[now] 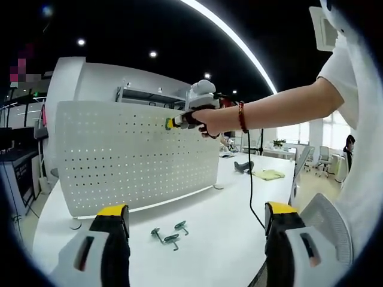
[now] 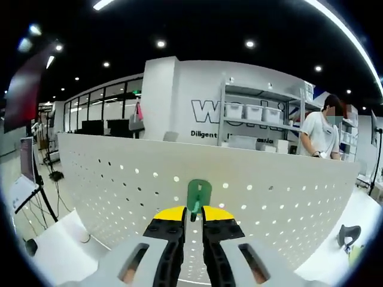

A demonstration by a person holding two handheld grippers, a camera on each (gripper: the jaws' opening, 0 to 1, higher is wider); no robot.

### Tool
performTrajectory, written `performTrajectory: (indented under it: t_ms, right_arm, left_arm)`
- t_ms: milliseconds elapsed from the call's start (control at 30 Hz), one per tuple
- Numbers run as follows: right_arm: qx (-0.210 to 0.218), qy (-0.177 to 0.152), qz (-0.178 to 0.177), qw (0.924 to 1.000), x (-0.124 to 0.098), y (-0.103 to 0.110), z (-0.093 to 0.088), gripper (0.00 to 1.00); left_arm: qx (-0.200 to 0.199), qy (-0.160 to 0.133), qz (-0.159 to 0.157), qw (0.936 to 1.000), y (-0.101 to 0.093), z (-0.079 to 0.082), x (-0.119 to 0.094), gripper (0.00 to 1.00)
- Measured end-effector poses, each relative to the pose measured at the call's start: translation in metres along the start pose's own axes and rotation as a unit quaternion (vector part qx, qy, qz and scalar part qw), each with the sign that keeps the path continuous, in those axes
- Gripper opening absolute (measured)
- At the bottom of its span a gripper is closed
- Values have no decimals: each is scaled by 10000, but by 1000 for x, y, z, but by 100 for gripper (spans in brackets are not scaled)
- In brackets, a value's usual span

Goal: Insert the hook assembly into the mounting plate slot until the hook locks in place.

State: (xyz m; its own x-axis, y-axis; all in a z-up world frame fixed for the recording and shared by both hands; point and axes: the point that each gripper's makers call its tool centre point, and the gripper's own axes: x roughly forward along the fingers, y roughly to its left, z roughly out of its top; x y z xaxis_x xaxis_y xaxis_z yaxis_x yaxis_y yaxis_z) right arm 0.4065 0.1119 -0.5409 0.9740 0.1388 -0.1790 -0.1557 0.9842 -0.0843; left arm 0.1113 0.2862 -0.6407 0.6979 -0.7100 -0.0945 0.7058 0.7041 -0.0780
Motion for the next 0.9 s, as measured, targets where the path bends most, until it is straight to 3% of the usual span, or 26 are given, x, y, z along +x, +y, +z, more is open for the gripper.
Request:
performTrajectory:
  t_ms: [333, 700, 900]
  right_arm:
    - [-106, -126, 67, 9998, 2, -4, 2, 39]
    - [-116, -197, 230, 9995, -13, 1, -10, 57]
    - [-101, -196, 361, 9991, -25, 0, -17, 60]
  left_arm:
    - [62, 14, -24, 10000, -3, 2, 0, 96]
    - [78, 79, -7, 9999, -6, 0, -2, 97]
    - [104, 81, -36, 9999, -9, 1, 0, 97]
